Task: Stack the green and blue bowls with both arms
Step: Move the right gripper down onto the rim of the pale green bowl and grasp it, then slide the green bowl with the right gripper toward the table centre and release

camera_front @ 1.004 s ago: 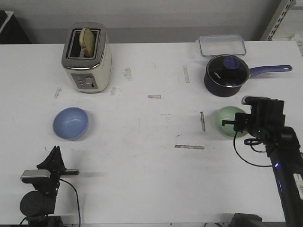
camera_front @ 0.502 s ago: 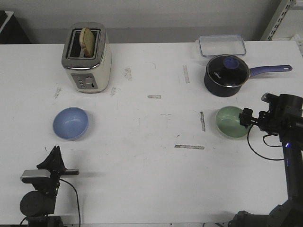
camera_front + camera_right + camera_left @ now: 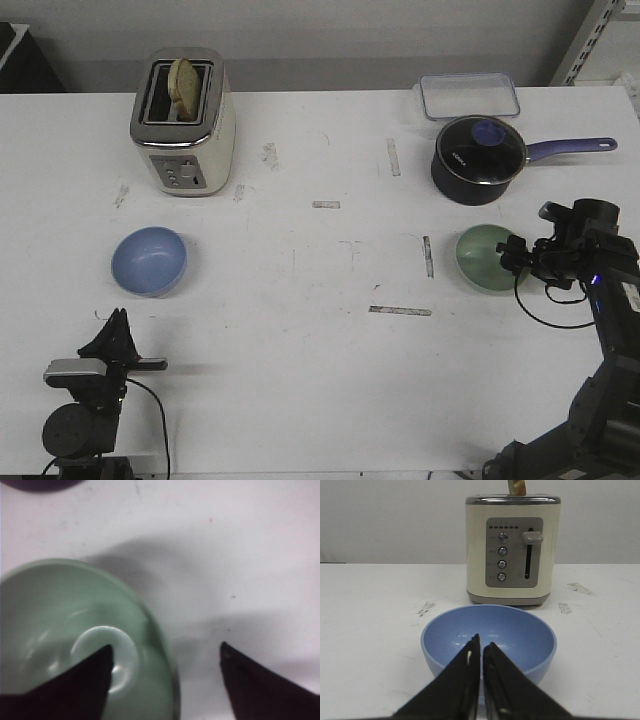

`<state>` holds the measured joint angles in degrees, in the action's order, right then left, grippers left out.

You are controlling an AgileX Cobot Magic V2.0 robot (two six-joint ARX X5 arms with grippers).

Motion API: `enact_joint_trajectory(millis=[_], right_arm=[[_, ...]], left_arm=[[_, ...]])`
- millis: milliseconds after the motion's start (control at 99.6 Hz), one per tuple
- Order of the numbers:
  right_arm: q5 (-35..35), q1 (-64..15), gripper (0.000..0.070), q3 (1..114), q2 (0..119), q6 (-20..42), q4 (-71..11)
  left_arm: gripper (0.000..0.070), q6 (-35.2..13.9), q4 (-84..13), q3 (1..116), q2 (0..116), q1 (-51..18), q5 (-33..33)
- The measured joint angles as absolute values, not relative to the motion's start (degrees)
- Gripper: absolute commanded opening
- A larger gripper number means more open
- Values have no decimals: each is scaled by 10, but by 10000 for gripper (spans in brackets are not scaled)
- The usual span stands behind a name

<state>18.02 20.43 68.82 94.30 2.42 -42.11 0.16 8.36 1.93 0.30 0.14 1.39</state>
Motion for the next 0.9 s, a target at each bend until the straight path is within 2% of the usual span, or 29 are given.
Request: enact_joint_trajectory(millis=[131, 341, 462, 673, 904], right_arm=[[180, 204, 0, 688, 948, 22, -416], [179, 197, 0, 688, 920, 19, -418], [188, 168, 0, 688, 884, 20, -423], [246, 73, 0, 689, 859, 65, -421], [249, -67, 0, 689, 863, 135, -380]], left_arm=[[1, 2, 84, 19, 3, 1, 14], [1, 2, 84, 19, 3, 1, 14], [1, 2, 84, 19, 3, 1, 14], [1, 2, 84, 19, 3, 1, 14], [1, 2, 84, 19, 3, 1, 14]])
